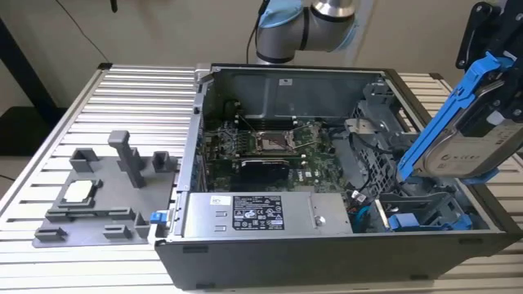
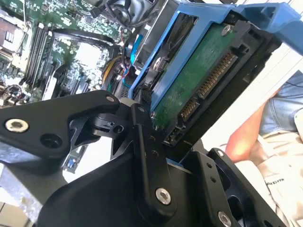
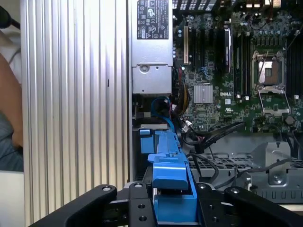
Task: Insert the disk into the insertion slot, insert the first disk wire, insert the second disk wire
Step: 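Insert the disk into the insertion slot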
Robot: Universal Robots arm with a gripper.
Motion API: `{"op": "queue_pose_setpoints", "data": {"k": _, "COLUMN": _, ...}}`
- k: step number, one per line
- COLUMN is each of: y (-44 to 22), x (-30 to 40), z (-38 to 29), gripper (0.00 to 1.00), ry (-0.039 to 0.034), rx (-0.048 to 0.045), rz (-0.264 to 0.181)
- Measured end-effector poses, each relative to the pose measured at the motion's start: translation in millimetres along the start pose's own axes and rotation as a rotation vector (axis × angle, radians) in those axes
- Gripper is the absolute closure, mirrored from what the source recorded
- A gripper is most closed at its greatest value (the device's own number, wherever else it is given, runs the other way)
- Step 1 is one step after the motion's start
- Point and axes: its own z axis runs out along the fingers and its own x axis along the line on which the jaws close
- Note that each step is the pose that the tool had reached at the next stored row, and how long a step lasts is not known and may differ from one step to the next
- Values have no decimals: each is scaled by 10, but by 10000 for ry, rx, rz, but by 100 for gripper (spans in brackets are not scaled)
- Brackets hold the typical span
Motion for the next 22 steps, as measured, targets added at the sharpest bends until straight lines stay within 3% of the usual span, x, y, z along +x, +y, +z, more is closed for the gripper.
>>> {"op": "queue_pose_setpoints", "data": {"k": 22, "y": -8, "x": 1, "z": 216, "gripper": 67, "ry": 11, "rx": 9, "rz": -2}}
